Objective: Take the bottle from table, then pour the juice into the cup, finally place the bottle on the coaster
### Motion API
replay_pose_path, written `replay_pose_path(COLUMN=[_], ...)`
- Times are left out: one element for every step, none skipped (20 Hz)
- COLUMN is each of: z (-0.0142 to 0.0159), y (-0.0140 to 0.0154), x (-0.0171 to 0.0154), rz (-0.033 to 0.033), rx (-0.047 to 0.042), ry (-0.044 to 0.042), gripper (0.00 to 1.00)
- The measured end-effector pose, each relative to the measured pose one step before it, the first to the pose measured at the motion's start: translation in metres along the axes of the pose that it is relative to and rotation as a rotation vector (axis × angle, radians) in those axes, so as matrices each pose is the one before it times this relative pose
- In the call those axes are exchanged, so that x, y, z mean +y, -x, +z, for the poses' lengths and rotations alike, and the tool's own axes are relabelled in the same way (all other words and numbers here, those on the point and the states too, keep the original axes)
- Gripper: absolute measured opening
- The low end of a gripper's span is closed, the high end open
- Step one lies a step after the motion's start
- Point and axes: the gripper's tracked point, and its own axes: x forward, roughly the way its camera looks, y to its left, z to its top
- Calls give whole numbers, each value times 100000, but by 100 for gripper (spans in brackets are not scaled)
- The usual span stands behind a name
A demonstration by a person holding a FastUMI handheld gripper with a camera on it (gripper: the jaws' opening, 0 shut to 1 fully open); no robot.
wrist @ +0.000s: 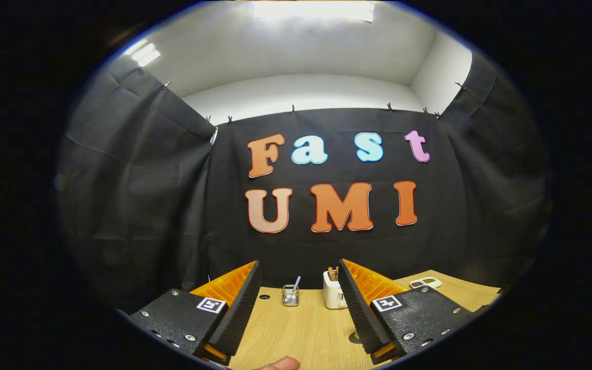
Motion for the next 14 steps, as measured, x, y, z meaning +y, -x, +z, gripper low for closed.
replay_pose_path(z=[-94,-166,-50,-242,-22,-213,-162,-6,-73,-156,-282,-154,-174,-231], y=[-112,-17,-69,-88,-124,-146,61,-7,-12,-146,-80,-77,-59,-82], x=[78,112,115,60,27,-33,2,45,208,178,43,68,41,4], rz=[143,216,322,381,452,207,59,343,465,425,488,107,216,64], rx=[407,124,169,612,146,717,280,-139,-100,308,525,414,600,395], ry=[357,10,-18,-127,-151,-190,-251,-317,-148,-151,235,358,408,-117], gripper=[88,88,88,88,88,88,88,88,88,88,88,88,88,88])
